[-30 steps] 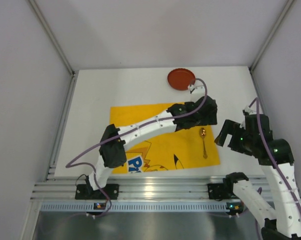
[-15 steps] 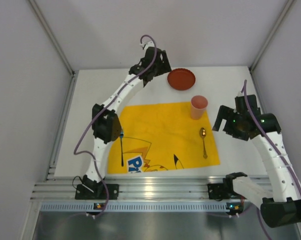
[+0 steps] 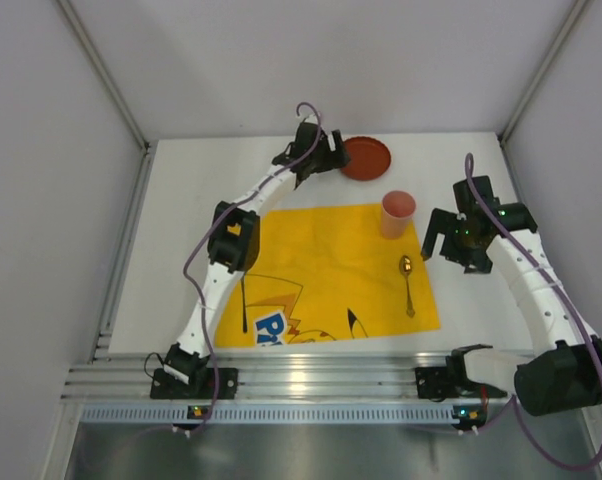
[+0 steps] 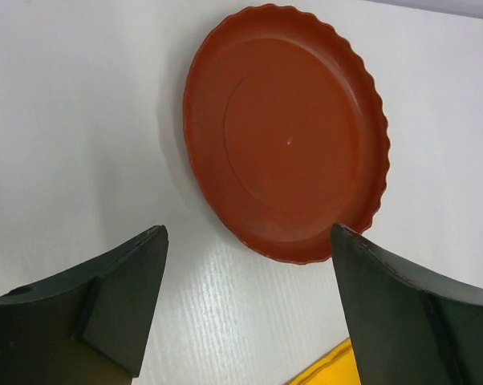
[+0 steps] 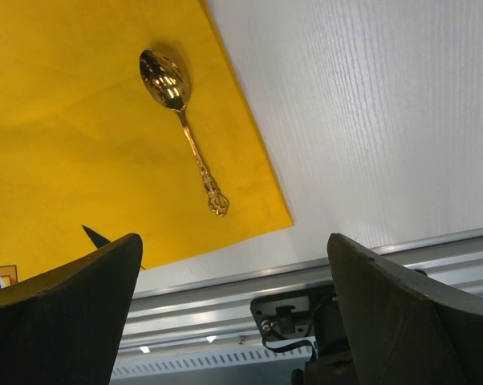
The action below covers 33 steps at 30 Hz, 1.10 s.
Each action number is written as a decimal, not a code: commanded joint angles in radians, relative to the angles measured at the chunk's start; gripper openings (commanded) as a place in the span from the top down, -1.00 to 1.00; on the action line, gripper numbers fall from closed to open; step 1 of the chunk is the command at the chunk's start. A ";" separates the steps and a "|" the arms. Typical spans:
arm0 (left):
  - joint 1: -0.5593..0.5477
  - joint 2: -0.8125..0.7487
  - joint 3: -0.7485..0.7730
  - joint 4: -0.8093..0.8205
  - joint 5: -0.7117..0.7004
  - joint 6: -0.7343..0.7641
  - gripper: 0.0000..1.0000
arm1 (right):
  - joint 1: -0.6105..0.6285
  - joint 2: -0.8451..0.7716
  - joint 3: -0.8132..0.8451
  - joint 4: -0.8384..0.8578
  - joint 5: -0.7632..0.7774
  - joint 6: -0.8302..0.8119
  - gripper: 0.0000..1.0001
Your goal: Set the dinner table for one person
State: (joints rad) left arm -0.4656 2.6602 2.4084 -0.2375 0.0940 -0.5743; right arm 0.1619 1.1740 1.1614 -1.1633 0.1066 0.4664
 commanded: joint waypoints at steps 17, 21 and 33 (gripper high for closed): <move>-0.008 0.204 0.193 -0.006 -0.033 -0.094 0.48 | -0.122 0.061 0.041 0.059 0.011 -0.130 -1.00; -0.005 0.211 0.205 -0.035 -0.059 -0.117 0.92 | -0.121 0.052 0.047 0.060 0.030 -0.140 -0.99; 0.079 0.008 0.009 -0.013 -0.057 -0.147 1.00 | -0.114 0.007 0.041 0.071 -0.005 -0.137 -0.99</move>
State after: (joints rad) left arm -0.4305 2.7842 2.4817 -0.2150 0.0803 -0.7570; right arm 0.0502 1.2255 1.1618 -1.1358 0.1135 0.3397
